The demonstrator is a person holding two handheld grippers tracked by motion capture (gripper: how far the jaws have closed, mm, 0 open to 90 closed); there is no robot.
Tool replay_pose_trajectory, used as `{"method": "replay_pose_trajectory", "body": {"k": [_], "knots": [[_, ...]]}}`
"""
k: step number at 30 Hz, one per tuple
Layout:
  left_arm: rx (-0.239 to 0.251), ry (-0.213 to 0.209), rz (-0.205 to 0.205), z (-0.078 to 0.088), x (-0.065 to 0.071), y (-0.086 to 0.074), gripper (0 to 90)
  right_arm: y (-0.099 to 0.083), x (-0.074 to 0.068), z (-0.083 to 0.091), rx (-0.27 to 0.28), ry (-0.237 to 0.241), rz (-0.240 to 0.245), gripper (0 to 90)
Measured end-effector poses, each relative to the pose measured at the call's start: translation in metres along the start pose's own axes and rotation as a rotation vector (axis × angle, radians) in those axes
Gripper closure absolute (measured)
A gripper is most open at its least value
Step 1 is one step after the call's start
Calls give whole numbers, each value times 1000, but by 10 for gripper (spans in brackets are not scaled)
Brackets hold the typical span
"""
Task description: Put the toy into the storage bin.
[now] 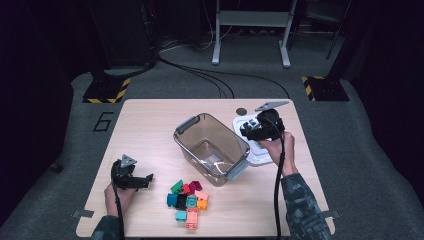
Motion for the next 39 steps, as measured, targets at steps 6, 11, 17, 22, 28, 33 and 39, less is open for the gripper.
{"method": "replay_pose_trajectory", "body": {"k": [6, 11, 17, 22, 28, 33, 39], "knots": [[0, 0, 0, 0, 0, 0, 0, -3, -17, -7, -8, 39, 21, 252], [1, 1, 1, 0, 0, 0, 0, -8, -27, -11, -24, 56, 29, 252], [0, 1, 2, 0, 0, 0, 0, -18, -40, -14, -52, 90, 30, 251], [0, 0, 2, 0, 0, 0, 0, -26, -50, -14, -66, 114, 32, 251], [0, 0, 0, 0, 0, 0, 0, -32, -58, -12, -91, 128, 40, 250], [0, 0, 1, 0, 0, 0, 0, -35, -61, -12, -109, 130, 52, 250], [1, 0, 2, 0, 0, 0, 0, -39, -62, -11, -131, 118, 66, 249]]}}
Point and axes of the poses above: each handheld gripper's, and its own axes: z roughly backward along the jaws, y roughly out of its top, x roughly to its right, the point moved 4 cm from there along -z, roughly forward along the jaws, and after that the axes turned 9 degrees about x, right-handed, at the moved point
